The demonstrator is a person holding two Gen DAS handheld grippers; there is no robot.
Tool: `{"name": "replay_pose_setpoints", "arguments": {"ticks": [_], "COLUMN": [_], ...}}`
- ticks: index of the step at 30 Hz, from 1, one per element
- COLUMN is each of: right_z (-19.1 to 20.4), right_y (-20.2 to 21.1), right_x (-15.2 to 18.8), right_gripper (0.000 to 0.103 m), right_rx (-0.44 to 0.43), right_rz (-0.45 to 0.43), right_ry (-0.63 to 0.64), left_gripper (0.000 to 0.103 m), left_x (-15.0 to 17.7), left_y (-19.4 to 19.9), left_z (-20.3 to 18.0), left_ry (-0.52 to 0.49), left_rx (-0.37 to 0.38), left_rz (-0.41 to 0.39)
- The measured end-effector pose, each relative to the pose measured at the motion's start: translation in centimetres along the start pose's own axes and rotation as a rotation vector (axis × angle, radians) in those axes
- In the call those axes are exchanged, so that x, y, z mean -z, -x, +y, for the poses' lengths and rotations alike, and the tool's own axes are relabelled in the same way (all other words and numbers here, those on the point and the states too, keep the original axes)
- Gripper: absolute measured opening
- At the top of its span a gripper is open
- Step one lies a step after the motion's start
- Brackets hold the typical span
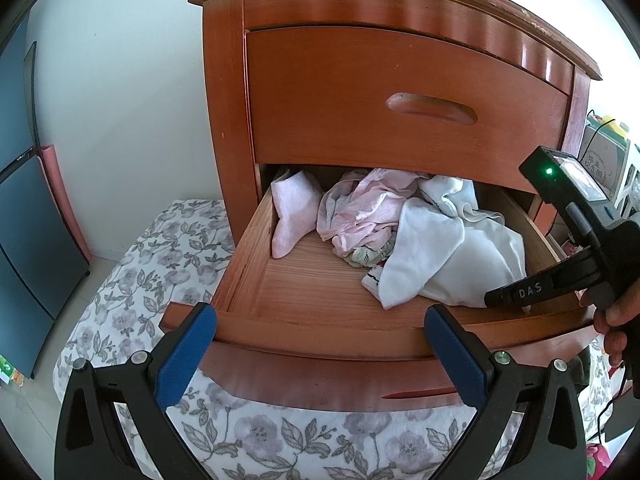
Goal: Take underwear out of drawer
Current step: 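Lower the right gripper into the drawer onto the large white cloth, then close the right gripper on the large white cloth, then lift the large white cloth up out of the drawer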
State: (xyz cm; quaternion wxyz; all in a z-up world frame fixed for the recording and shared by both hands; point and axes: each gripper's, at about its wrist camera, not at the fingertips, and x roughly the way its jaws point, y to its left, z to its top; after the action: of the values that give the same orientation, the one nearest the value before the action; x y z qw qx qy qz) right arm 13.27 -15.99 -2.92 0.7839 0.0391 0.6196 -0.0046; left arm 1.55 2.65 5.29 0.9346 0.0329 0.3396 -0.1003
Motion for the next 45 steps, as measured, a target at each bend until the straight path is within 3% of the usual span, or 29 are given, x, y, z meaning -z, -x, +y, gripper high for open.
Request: {"name": "replay_pose_setpoints", "arguments": {"ticks": [7,21,45], "right_z": [1.9,2.7,1.8], "right_y": [-0.1,4.6,18.1], "right_x": [0.2,0.2,3.0], "right_gripper": [0.037,0.010,0.004], "right_rx": [0.044,-0.001,0.009], "right_rz": [-0.036,-0.212,-0.500], "right_ry": [0.048,0.025,0.056], "left_gripper": [0.103,0.103,0.103], "left_x": [0.0,0.0,0.1], "left_y": [0.0,-0.1,0.0], "left_z": [0.0,0.0,-0.1], "left_ry": [0.000,-0.001,-0.001], "left_rx": [0.000,0.001,0.000], "left_rz": [-0.001,-0.003,-0.004]}}
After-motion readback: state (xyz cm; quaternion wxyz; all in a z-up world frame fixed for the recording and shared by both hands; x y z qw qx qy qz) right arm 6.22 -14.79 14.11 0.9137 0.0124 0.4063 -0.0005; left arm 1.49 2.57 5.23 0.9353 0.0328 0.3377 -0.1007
